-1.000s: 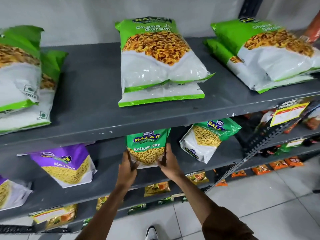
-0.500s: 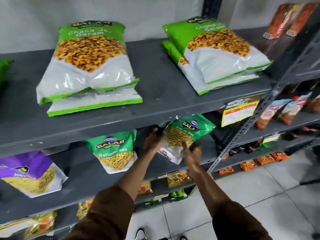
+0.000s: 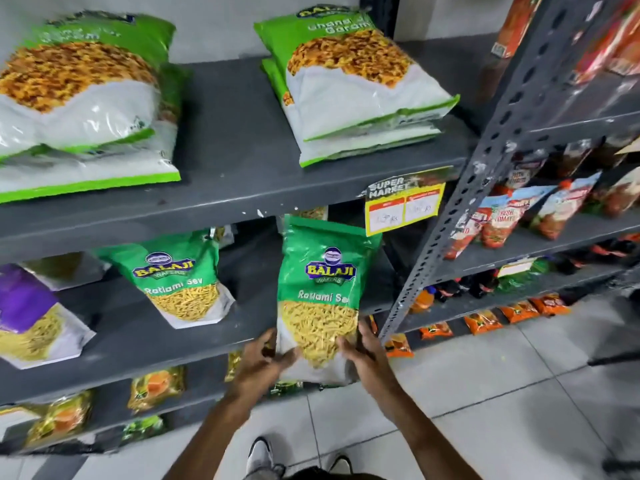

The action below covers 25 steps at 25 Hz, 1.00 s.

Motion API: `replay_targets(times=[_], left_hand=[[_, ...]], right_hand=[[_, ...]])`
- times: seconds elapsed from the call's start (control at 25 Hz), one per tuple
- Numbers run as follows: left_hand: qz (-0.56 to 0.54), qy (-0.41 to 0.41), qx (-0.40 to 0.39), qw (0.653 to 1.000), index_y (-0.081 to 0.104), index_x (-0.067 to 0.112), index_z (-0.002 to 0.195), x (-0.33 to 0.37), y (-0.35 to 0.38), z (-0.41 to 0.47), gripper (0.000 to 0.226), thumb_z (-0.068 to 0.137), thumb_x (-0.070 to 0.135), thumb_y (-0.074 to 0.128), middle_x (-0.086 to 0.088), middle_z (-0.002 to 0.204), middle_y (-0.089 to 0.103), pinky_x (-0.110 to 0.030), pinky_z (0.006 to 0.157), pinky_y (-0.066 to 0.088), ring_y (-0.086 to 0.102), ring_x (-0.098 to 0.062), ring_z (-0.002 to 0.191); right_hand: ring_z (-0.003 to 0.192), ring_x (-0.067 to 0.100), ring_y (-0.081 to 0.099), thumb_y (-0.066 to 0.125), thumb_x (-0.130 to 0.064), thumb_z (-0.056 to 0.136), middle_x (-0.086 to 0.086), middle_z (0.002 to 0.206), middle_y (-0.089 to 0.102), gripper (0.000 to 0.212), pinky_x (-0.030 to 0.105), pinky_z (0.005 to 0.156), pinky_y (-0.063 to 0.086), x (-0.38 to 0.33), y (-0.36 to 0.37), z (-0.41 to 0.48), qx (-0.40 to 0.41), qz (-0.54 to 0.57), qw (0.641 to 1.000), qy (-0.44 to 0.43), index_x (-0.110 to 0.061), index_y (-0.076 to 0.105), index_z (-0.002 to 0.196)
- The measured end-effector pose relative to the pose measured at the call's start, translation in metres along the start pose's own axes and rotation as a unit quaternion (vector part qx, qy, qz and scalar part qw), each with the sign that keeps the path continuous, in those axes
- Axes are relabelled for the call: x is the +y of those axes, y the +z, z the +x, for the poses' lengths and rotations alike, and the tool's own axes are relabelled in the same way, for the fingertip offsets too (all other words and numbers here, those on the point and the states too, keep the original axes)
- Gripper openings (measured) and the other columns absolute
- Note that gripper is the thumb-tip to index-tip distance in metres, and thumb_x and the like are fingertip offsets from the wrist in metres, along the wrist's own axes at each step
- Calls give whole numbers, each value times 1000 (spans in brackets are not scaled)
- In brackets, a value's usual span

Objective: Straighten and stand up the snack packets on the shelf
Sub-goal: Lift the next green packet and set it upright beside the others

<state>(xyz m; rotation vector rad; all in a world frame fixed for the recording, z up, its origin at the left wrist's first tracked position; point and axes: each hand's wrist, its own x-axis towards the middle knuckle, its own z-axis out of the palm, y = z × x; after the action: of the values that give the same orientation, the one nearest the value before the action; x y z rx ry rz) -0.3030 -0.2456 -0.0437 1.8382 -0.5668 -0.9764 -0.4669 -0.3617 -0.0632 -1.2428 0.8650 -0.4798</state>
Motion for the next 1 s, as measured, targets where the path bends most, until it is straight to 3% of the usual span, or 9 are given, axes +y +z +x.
replay_targets(times=[0.16, 0.28, 0.4, 0.48, 0.6, 0.8, 0.88, 0.96, 1.0], left_hand=[[18, 33, 3, 999, 62, 33, 105, -14, 2, -69, 51, 67, 7, 85, 23, 80, 77, -12, 61, 54, 72, 3, 78], [49, 54, 21, 997, 58, 40, 115, -18, 1, -96, 58, 65, 23, 84, 18, 97, 74, -29, 66, 61, 70, -8, 89], [85, 66, 32, 994, 52, 42, 112, -12, 5, -96, 60, 69, 17, 85, 13, 87, 73, -18, 61, 57, 69, 0, 85], [102, 66, 36, 992, 51, 37, 112, -8, 10, -78, 60, 69, 14, 85, 15, 97, 71, -9, 62, 53, 69, 5, 83], [115, 72, 56, 989, 52, 27, 115, -3, 16, -35, 60, 68, 13, 85, 3, 110, 71, -14, 70, 55, 71, -7, 89], [128, 111, 105, 980, 41, 27, 112, 14, 31, 36, 64, 67, 16, 85, -9, 104, 68, -32, 75, 50, 66, -31, 99], [115, 120, 116, 979, 39, 24, 112, 20, 35, 57, 63, 68, 18, 84, -8, 108, 66, -35, 81, 52, 64, -28, 104], [114, 128, 126, 977, 38, 25, 109, 21, 37, 72, 61, 69, 19, 84, -2, 114, 63, -42, 90, 52, 60, -23, 110], [116, 129, 133, 976, 37, 25, 107, 22, 39, 78, 59, 70, 19, 83, -1, 115, 61, -42, 90, 51, 58, -22, 111]], right_hand=[[128, 2, 55, 58, -19, 96, -7, 138, 62, 50, 20, 107, 43, 0, -17, -57, -68, -53, 996, -22, -23, 44, 143], [128, 5, 56, 56, -16, 95, -8, 137, 63, 48, 17, 105, 44, -5, -23, -79, -81, -56, 994, -38, -20, 44, 142], [128, 6, 56, 56, -16, 95, -6, 137, 62, 51, 22, 108, 45, -9, -25, -75, -90, -88, 991, -48, -21, 41, 144], [129, 6, 56, 59, -23, 96, -7, 137, 62, 53, 31, 111, 46, -8, -26, -60, -77, -131, 986, -66, -23, 38, 145], [125, 7, 59, 56, -32, 93, -3, 133, 64, 53, 45, 107, 50, -8, -24, -27, -43, -186, 976, -109, -23, 39, 143], [120, 19, 59, 52, -14, 95, 8, 129, 63, 49, 48, 99, 54, -30, -12, 39, 25, -229, 959, -162, -22, 37, 141], [110, 10, 61, 53, -5, 95, 8, 127, 62, 46, 38, 99, 54, -37, -8, 60, 48, -235, 959, -154, -16, 41, 138], [94, -7, 59, 52, 2, 95, 9, 122, 62, 44, 6, 85, 52, -41, -6, 76, 49, -231, 963, -132, -7, 42, 137], [91, -5, 61, 53, 3, 95, 11, 120, 64, 43, 2, 79, 51, -40, -5, 83, 51, -232, 963, -127, -4, 42, 137]])
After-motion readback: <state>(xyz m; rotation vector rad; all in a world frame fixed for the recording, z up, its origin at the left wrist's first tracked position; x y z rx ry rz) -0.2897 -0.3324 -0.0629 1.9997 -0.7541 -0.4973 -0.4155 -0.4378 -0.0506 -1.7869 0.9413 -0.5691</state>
